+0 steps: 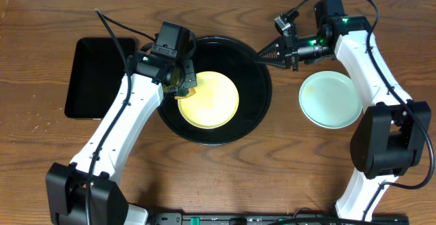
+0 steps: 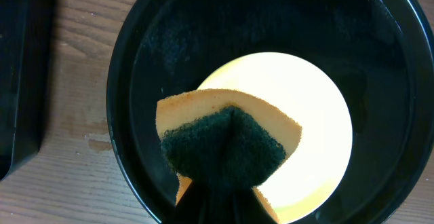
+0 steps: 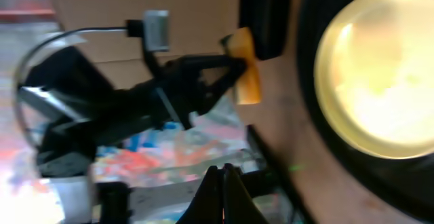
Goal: Clean dirty plates on tray and stack at the side
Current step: 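Move the right gripper back down to the yellow plate rim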
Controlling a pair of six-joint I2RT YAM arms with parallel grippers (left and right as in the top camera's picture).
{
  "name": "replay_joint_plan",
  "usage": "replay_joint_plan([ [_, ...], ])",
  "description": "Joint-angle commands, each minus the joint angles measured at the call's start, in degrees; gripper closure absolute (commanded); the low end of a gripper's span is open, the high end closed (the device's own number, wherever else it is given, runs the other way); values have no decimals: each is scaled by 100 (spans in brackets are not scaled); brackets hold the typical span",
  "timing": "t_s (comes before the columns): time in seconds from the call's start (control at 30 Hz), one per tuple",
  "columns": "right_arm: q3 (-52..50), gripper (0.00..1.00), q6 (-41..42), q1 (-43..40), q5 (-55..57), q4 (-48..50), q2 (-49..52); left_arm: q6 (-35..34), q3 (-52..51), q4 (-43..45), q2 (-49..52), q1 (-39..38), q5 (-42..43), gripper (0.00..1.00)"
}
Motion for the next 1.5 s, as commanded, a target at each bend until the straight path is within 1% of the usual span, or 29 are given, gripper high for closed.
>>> replay_joint_plan([
  [0.0,22,99,920,-26,-544,-4,33,96,-15,2,33,28,-24,92],
  [0.23,22,99,2824,-74,-546,-7,33,96,-15,2,33,28,-24,92],
  [0.33,22,99,3182,-81,-544,129,33,96,-15,2,33,28,-24,93],
  [0.5,22,99,3213,-111,-542,210,33,96,-15,2,33,28,-24,93],
  [0.63,22,99,3108,-122,-411,249,33,96,-15,2,33,28,-24,93],
  [0.73,22,99,2712,-122,-175,291,33,96,-15,2,33,28,-24,92],
  [0.8,22,99,2253,-120,2,291,33,96,-15,2,33,28,-24,92],
  [0.9,22,99,1309,-109,101,304,33,96,-15,2,33,28,-24,93],
  [0.97,22,99,920,-109,120,247,33,96,-15,2,33,28,-26,93],
  [1.03,22,99,804,-103,120,166,33,96,-15,4,33,28,-24,93],
  [1.47,22,99,807,-101,120,166,33,96,-15,4,33,28,-26,93],
])
